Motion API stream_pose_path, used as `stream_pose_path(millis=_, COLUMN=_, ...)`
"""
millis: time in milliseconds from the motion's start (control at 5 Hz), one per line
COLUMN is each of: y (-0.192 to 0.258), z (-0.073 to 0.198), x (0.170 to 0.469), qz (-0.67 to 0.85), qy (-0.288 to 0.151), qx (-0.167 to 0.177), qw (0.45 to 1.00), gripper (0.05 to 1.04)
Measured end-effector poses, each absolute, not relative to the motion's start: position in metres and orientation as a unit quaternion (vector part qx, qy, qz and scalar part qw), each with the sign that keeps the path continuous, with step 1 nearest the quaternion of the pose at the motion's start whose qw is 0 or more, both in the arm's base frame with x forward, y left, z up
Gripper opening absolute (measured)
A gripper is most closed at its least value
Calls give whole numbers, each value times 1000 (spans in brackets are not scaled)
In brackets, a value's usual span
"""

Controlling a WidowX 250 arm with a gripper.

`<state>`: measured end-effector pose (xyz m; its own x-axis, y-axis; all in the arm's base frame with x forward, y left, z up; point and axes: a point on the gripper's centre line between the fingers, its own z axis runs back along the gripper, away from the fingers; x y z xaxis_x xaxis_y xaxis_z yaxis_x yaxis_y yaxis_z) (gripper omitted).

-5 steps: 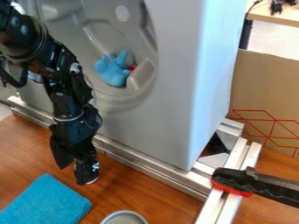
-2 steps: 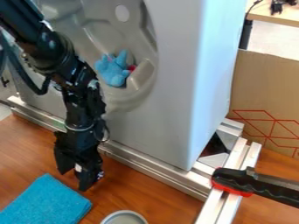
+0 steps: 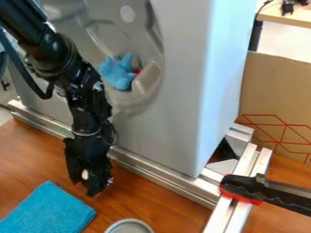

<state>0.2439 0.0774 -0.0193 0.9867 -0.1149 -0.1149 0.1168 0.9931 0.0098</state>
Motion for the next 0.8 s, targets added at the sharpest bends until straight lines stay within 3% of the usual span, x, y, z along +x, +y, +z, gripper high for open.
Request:
stream_pose_path(millis=200, y=85, z=-8, x=243, qz=-40, qy=28, qx=-5, qw=999, gripper=527)
stream_pose_path(millis=600, y=114, z=91, x=220, qz=26, qy=-103, qx=26, qw=994, gripper=492)
stream_pose_path(millis=800, y=122, z=131, x=250, qz=33, qy=-174, qx=-1, qw=984, gripper=493)
